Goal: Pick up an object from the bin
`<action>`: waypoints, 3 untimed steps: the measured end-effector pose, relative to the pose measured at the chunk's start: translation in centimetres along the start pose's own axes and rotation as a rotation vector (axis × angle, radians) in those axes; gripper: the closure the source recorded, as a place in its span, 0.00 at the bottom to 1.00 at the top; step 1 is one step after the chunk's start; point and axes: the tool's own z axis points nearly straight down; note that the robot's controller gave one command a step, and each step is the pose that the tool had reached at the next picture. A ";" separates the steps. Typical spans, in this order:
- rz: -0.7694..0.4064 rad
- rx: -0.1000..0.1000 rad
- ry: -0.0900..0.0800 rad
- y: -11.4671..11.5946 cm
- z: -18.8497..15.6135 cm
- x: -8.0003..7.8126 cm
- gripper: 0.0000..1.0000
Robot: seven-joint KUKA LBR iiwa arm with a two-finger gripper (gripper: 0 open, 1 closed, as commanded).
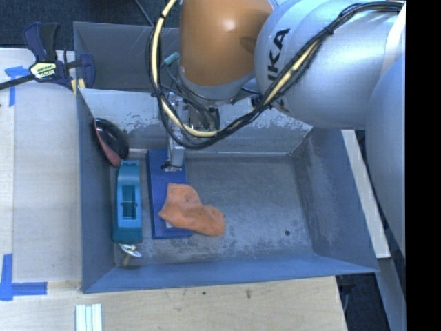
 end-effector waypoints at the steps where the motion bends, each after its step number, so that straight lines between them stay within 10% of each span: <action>1: 0.004 -0.002 -0.007 -0.1 -0.5 -0.1 0.00; 3: -0.011 0.000 -0.004 -5.0 7.4 4.3 0.00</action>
Offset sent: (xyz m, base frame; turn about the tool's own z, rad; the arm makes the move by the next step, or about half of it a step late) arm -0.0370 -0.0368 -0.0635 0.0602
